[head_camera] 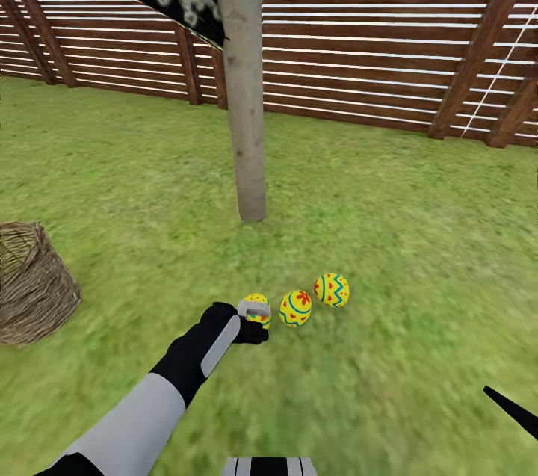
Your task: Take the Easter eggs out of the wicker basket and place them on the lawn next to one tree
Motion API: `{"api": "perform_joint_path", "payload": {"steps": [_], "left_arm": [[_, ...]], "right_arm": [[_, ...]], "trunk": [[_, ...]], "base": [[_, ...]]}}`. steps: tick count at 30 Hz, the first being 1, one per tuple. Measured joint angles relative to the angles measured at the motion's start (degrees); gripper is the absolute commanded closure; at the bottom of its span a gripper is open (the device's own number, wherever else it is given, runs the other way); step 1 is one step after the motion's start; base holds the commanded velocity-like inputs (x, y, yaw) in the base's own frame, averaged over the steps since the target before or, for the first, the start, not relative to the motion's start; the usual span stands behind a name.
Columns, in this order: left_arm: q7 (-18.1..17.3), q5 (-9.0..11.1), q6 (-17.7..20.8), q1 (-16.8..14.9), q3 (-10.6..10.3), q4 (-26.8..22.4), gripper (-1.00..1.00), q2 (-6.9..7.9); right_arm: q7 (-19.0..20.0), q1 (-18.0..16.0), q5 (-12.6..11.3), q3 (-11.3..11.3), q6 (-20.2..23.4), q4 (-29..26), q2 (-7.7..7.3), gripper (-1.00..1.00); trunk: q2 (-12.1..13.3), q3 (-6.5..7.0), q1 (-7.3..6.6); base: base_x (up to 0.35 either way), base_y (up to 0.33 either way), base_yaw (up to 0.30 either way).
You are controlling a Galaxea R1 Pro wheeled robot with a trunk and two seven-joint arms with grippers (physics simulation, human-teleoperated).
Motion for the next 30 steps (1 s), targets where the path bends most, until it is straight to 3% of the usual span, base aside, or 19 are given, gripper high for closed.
{"api": "perform_joint_path", "payload": {"steps": [23, 30], "left_arm": [[0.02, -0.06, -0.05, -0.09, 0.00, 0.06, -1.00, -0.08], [0.03, -0.07, -0.05, -0.10, 0.00, 0.06, -1.00, -0.07]], "right_arm": [[-0.01, 0.00, -0.02, 0.01, 0.02, 0.00, -0.03, -1.00], [0.01, 0.00, -0.04, 0.00, 0.01, 0.01, -0.06, -1.00]], "trunk": [[0.31, 5.10, -0.59], [0.40, 6.65, -0.74]], "base": [[-0.001, 0.000, 0.000], [-0.191, 0.060, 0.000]]}}
